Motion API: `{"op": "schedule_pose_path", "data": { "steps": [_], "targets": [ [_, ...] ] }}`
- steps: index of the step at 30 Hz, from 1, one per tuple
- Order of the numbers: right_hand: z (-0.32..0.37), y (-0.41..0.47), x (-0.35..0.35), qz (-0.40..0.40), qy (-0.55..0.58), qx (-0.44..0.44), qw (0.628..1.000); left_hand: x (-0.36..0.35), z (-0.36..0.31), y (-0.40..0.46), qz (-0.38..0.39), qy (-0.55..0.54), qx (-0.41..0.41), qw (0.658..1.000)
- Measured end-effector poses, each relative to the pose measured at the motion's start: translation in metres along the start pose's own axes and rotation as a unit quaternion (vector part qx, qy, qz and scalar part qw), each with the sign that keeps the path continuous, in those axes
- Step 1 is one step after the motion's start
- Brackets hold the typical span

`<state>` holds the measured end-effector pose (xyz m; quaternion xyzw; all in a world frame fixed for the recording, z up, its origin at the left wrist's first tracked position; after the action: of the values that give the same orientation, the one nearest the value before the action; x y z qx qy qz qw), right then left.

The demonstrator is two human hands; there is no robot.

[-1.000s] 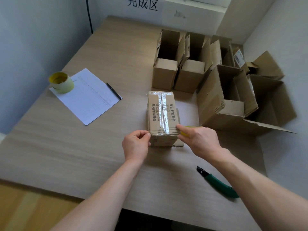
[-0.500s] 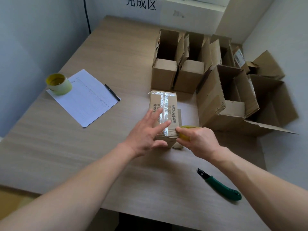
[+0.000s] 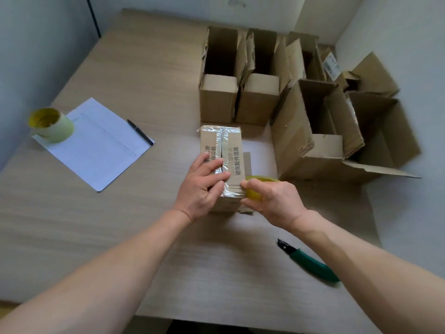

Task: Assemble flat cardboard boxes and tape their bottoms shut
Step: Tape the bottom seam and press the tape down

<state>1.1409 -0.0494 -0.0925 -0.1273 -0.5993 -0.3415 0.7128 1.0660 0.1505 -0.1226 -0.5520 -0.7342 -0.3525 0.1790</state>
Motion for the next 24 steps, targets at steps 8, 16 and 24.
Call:
{"op": "schedule_pose_path", "data": {
  "steps": [8, 16, 24],
  "targets": [
    [0.035, -0.045, -0.006, -0.016, 0.037, 0.079, 0.996, 0.013, -0.033, -0.059, 0.025, 0.198, -0.025, 0.980],
    [0.027, -0.070, 0.004, 0.201, 0.147, -0.104, 0.963, 0.019, -0.045, -0.052, 0.142, 0.317, -0.044, 0.937],
    [-0.003, -0.028, 0.038, 0.373, 0.008, -0.064, 0.926, 0.021, -0.044, -0.042, 0.239, 0.286, -0.075, 0.925]
  ]
}}
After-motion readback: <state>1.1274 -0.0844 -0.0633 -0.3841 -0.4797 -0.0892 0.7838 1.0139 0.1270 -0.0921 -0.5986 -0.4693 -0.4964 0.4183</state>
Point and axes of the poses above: each hand's wrist, its own y-axis towards the middle knuckle, its own x-axis out of the back of the hand, z = x × y, the point moved 1 cm from there along y, towards the middle knuckle, and after that the axes turned 3 degrees about -x, right-handed, at the moved point
